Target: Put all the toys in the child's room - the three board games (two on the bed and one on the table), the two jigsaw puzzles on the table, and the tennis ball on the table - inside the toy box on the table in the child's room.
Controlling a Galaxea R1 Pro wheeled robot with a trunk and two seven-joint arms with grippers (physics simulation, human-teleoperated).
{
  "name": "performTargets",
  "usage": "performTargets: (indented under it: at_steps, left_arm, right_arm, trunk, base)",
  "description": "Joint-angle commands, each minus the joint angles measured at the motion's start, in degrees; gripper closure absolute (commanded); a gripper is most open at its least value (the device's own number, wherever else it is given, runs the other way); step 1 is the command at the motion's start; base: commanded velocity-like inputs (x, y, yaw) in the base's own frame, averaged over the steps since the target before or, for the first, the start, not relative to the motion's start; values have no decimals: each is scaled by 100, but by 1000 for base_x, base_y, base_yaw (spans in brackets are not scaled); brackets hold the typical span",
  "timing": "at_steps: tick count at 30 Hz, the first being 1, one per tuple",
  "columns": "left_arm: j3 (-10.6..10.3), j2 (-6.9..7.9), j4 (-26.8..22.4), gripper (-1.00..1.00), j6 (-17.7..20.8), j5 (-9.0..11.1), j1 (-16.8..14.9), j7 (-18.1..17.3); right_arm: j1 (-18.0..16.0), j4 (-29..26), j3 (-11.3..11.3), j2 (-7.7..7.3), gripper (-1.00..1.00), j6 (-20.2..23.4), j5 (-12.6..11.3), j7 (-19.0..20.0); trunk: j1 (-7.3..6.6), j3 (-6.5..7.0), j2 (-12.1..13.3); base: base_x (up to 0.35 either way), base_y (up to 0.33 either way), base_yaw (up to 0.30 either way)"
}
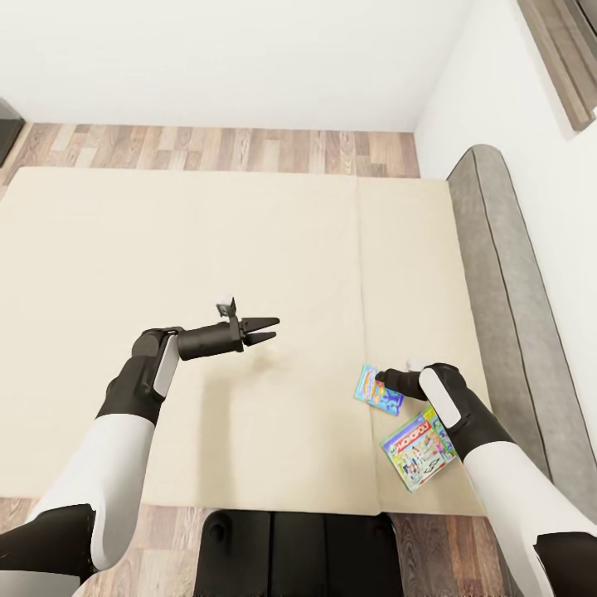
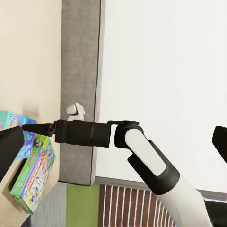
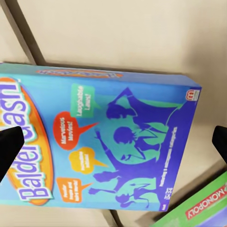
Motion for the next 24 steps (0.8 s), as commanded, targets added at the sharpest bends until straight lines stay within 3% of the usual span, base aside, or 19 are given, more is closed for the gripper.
performTargets:
  at_steps: [1,24]
  left_arm:
    - [13,-5,0,-100,39,-9,-3,-18]
    - [14,-5,0,-100,39,-12,-3,-14]
  right_arm:
    - [-3,-8,26,-8,-100,10,-60,-54]
    - [-11,-14,17,-3,-100,39,-60,245]
  trunk:
    - [3,-16,-9]
    - [3,-204,-9]
  base:
    - [0,0,0]
    - [0,0,0]
